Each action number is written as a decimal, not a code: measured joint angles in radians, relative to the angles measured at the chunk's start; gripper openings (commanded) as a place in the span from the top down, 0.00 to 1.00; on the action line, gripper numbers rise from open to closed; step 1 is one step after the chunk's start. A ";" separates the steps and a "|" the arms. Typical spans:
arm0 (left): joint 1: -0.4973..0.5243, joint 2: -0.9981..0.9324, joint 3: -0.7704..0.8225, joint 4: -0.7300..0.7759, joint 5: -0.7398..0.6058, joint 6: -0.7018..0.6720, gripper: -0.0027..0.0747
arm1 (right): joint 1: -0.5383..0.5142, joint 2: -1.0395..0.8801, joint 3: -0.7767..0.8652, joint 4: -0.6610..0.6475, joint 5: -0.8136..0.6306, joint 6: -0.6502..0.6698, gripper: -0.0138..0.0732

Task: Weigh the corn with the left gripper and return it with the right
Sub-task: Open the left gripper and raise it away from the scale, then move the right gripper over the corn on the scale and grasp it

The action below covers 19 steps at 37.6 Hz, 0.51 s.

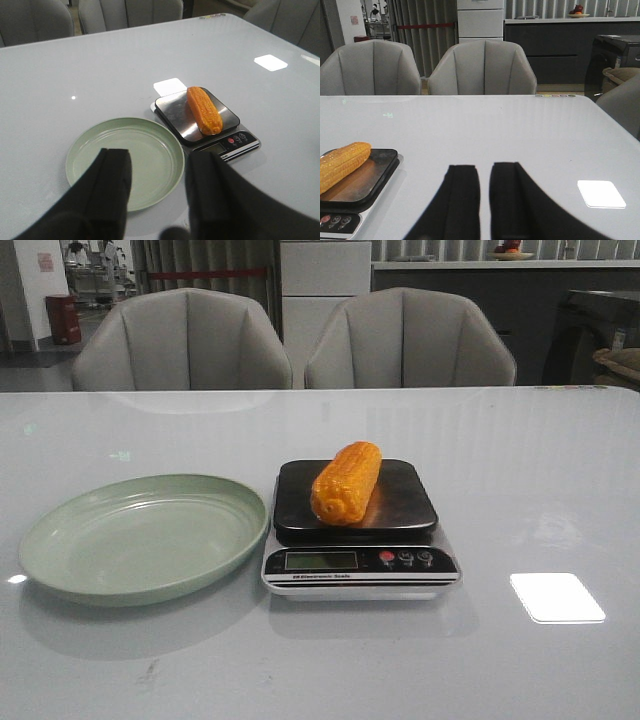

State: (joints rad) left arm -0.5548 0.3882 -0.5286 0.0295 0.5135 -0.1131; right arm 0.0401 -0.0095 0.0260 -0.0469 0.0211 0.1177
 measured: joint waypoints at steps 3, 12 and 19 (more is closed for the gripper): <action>0.000 -0.101 0.059 0.009 0.000 0.001 0.83 | 0.000 0.000 0.000 0.000 -0.021 0.000 0.58; 0.000 -0.342 0.175 0.029 -0.021 0.005 0.82 | 0.000 0.000 -0.022 0.000 -0.159 0.000 0.58; 0.000 -0.364 0.187 0.044 -0.066 0.006 0.82 | 0.000 0.199 -0.267 0.000 0.038 0.000 0.58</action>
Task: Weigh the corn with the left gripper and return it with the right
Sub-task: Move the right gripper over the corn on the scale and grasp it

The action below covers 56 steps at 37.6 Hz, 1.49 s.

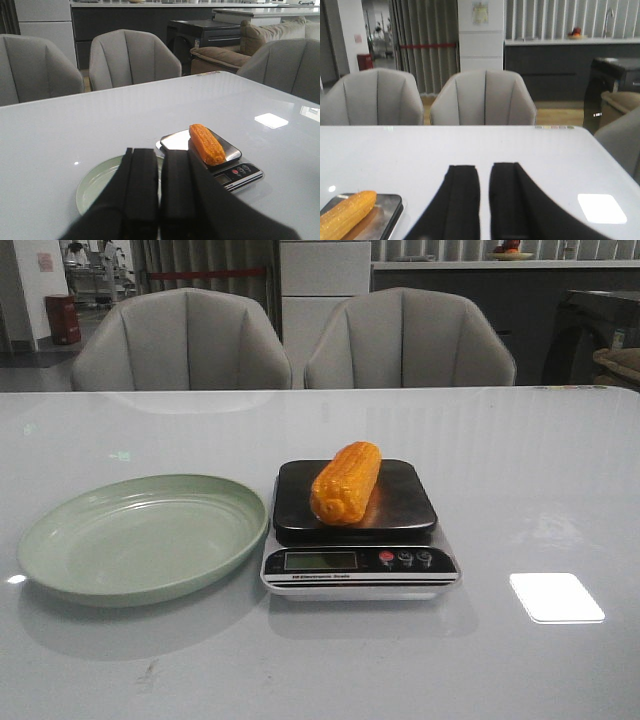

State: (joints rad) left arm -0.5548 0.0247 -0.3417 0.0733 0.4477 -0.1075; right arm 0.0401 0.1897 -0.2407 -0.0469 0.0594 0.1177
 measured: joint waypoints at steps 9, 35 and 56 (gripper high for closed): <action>0.000 0.000 0.002 0.006 -0.010 0.000 0.82 | 0.000 0.280 -0.195 0.000 0.225 0.000 0.58; 0.000 0.000 0.002 0.008 -0.010 0.000 0.82 | 0.445 0.887 -0.619 0.123 0.422 0.014 0.14; 0.000 0.000 0.002 0.013 -0.018 0.000 0.82 | 0.522 1.601 -1.224 0.055 0.743 0.414 0.14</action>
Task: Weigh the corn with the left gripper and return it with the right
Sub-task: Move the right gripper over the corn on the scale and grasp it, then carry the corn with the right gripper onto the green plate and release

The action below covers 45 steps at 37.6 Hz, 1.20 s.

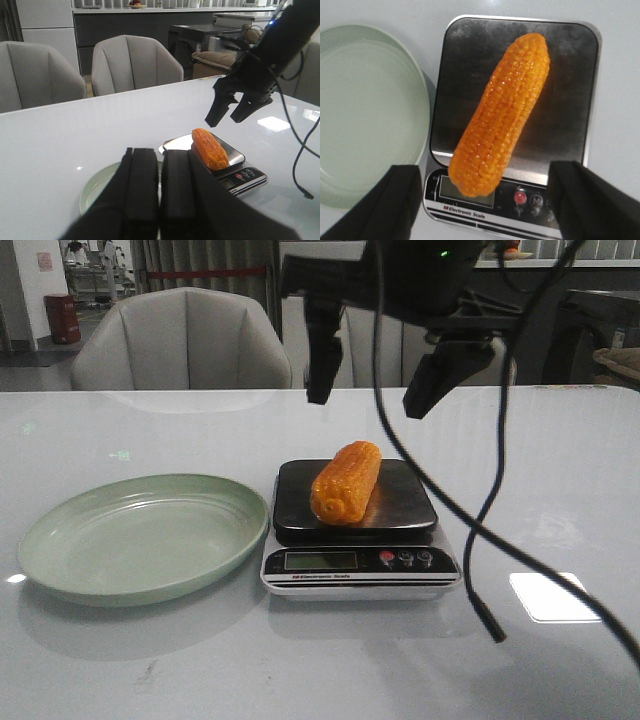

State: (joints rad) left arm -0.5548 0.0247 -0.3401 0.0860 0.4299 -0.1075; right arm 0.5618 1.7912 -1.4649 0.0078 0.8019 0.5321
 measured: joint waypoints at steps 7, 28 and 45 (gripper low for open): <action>0.000 0.000 0.000 0.000 0.000 0.000 0.82 | 0.049 0.134 -0.115 -0.072 0.064 0.160 0.14; 0.000 0.000 0.000 0.000 0.000 0.000 0.82 | 0.079 0.275 -0.241 -0.089 0.138 0.246 0.66; 0.000 0.000 0.000 0.000 0.000 0.000 0.82 | 0.274 0.356 -0.273 -0.048 -0.077 0.241 0.55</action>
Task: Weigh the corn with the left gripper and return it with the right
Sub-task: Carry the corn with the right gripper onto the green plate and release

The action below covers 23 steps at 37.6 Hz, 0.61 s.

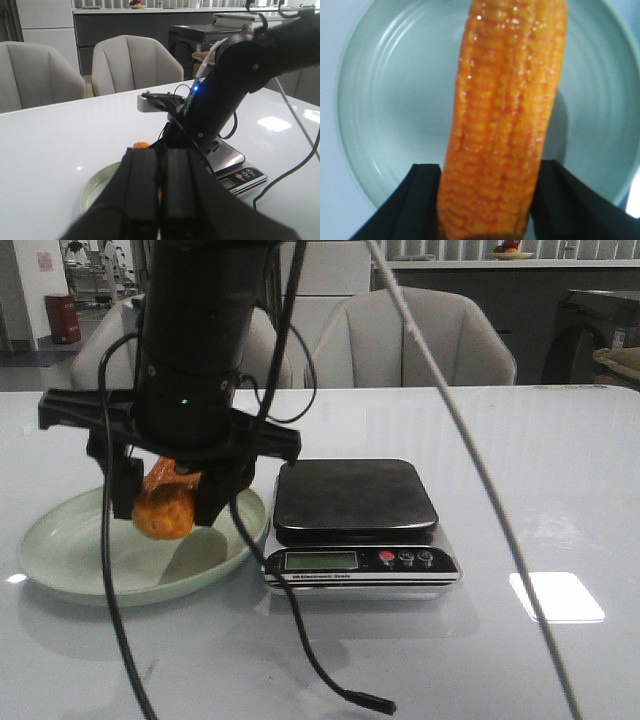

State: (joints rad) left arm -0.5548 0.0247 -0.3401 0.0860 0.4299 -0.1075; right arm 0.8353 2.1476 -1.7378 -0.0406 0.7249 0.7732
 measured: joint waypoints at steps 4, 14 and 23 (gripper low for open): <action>0.000 0.000 0.000 0.000 0.000 0.000 0.82 | 0.013 0.027 -0.001 0.002 -0.034 -0.002 0.32; 0.000 0.000 0.000 0.000 0.000 0.000 0.82 | 0.015 0.038 -0.008 0.006 -0.065 -0.002 0.14; 0.000 0.000 0.000 0.000 0.000 0.000 0.82 | -0.007 -0.004 -0.046 0.008 0.033 -0.071 0.14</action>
State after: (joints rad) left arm -0.5548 0.0247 -0.3401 0.0860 0.4299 -0.1075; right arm 0.8280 2.1438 -1.7836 -0.0327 0.7579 0.7025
